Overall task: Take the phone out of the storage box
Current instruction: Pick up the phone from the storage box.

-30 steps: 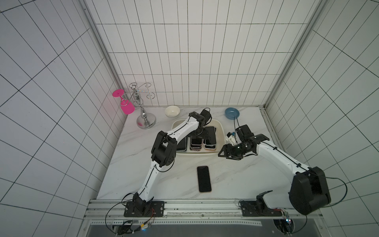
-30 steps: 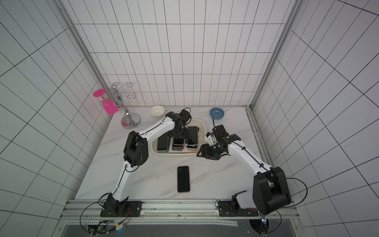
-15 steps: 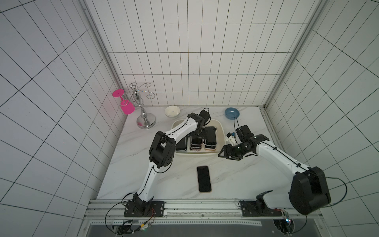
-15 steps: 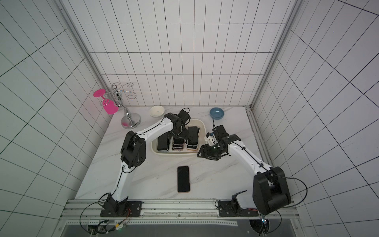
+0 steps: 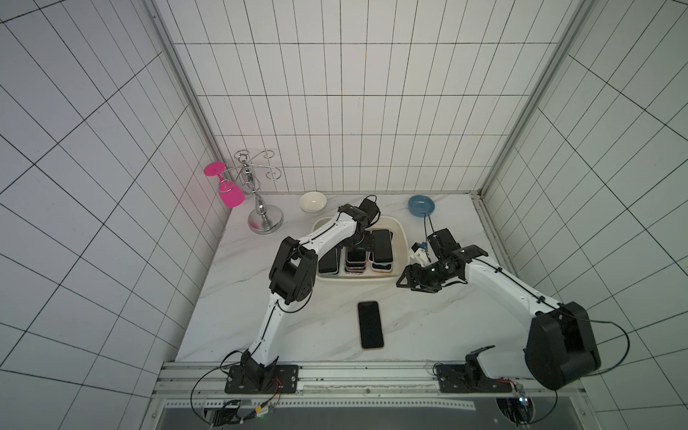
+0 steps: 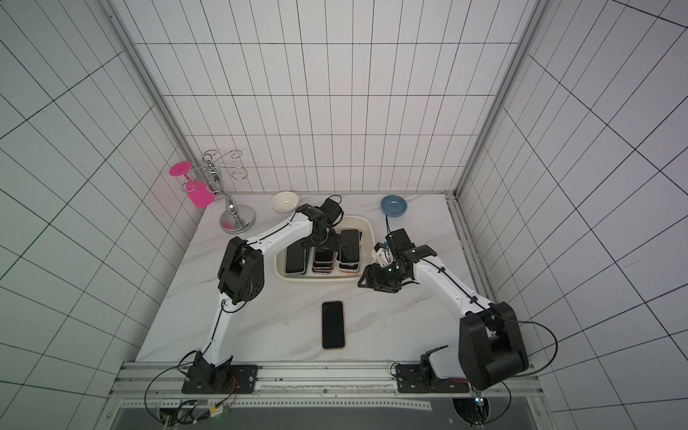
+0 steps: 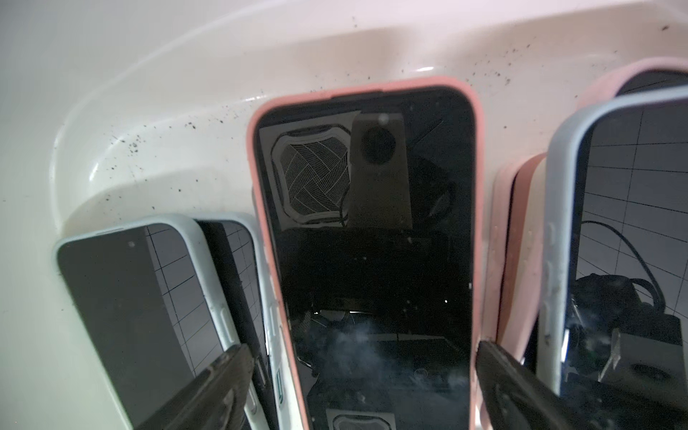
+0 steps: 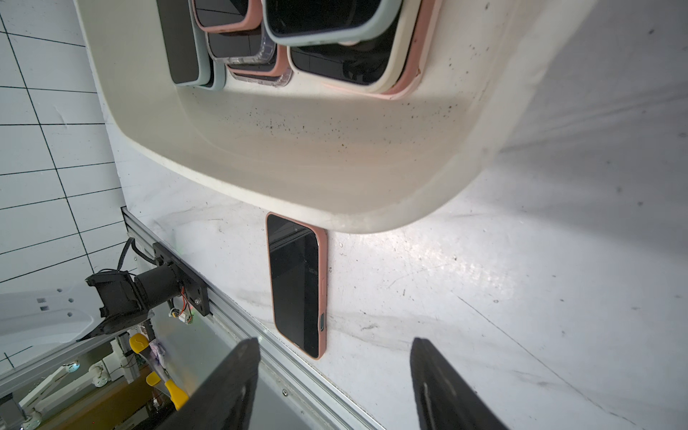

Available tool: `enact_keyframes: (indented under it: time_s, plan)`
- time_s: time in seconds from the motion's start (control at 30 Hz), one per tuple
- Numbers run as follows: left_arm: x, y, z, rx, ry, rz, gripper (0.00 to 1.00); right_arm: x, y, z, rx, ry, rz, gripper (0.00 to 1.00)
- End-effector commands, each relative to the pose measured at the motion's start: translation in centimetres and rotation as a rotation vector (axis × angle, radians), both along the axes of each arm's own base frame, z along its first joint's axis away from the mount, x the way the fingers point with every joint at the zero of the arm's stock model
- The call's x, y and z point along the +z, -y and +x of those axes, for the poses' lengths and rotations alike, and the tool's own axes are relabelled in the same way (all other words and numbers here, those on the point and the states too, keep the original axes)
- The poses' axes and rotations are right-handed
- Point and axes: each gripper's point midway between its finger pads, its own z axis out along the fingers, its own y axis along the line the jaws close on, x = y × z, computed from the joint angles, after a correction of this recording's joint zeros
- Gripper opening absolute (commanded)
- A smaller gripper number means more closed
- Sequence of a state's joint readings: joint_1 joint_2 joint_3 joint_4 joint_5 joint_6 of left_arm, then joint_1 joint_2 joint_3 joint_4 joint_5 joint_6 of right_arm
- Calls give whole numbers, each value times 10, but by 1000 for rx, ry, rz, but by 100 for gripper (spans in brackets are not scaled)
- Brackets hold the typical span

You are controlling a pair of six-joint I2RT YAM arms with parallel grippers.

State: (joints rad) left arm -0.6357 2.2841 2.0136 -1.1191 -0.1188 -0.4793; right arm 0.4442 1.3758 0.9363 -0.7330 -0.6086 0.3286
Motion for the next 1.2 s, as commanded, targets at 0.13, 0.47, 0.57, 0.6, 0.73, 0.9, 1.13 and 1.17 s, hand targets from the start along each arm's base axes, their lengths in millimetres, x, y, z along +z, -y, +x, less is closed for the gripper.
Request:
enact_keyframes:
  time_s: [0.13,0.47,0.57,0.6,0.73,0.9,1.13,1.17]
  plan:
    - [-13,9,0,-22,-21,2,98,-4,4,-2,1,14,1,68]
    - [5,6,5,-16,25,5,90,-5,4,0,-1,14,2,66]
    - [5,7,4,-31,20,-3,89,-6,3,0,-2,9,2,66]
    - [2,7,3,-30,12,1,89,-6,3,1,-2,8,3,66]
    - [-10,4,0,-29,-14,13,90,-4,3,1,-1,14,7,66]
    - [-14,7,-1,-29,-18,-2,93,-5,3,0,-1,13,5,65]
    - [-16,10,-2,-37,-25,-7,91,-5,2,1,2,11,8,64]
    - [-16,10,-3,-39,-27,-4,89,-5,3,1,1,12,8,63]
